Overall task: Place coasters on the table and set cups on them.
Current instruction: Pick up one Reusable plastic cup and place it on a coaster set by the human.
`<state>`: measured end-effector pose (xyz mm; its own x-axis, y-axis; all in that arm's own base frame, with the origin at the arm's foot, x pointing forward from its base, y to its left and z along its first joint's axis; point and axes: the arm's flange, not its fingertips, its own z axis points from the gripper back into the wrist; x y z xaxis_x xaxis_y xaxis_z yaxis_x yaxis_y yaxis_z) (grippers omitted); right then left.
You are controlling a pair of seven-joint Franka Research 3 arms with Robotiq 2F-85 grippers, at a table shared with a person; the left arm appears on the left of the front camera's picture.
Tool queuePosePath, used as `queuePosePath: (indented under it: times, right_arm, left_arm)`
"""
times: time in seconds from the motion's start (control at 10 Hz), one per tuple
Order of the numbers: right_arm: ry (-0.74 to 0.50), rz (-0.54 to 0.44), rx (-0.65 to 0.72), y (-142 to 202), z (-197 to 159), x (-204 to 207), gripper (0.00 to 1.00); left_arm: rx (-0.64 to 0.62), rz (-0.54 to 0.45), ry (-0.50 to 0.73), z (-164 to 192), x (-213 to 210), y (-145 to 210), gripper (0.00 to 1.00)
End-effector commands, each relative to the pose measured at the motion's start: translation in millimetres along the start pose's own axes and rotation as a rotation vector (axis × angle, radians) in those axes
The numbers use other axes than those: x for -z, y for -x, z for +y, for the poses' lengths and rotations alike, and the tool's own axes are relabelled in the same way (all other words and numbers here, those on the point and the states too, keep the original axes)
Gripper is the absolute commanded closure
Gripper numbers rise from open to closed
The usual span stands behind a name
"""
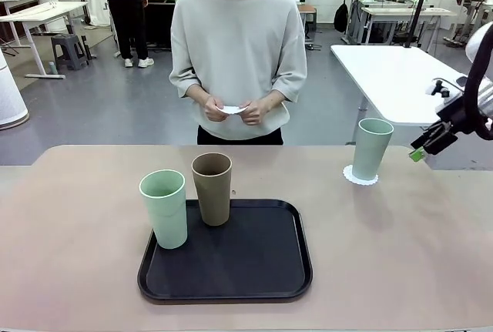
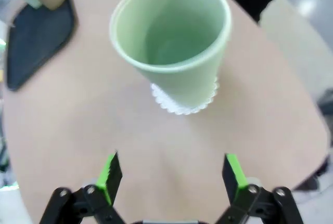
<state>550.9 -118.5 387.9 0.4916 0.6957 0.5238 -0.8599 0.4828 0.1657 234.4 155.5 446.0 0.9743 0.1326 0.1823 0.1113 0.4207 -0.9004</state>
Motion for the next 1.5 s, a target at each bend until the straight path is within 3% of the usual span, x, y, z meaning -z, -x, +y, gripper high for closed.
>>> queuePosePath:
  times: [0.0,0.2,0.5,0.7,0.8,0.9,1.0,1.4]
  right_arm:
    - [0.047,0.138,0.159,-30,61,7,0.0]
    - [0.12,0.252,0.348,-66,118,-1,0.0]
    - [0.2,0.384,0.451,-118,184,-32,0.0]
    - [0.294,0.376,0.525,-137,195,-51,0.0]
    - [0.252,0.324,0.536,-143,197,-49,0.0]
    - [0.263,0.246,0.42,-131,185,-49,0.0]
    - [0.277,0.352,0.508,-140,206,-56,0.0]
    - [0.277,0.352,0.508,-140,206,-56,0.0]
  left_arm:
    - [0.007,-0.011,0.003,1,-2,0,0.0]
    - [0.007,-0.011,0.003,1,-2,0,0.0]
    - [0.007,-0.011,0.003,1,-2,0,0.0]
    - [0.007,-0.011,0.003,1,-2,0,0.0]
    - [0.007,-0.011,0.003,1,-2,0,0.0]
    - [0.007,-0.011,0.003,1,-2,0,0.0]
    - [0.007,-0.011,0.003,1,-2,0,0.0]
    - [0.007,-0.011,0.003,1,-2,0,0.0]
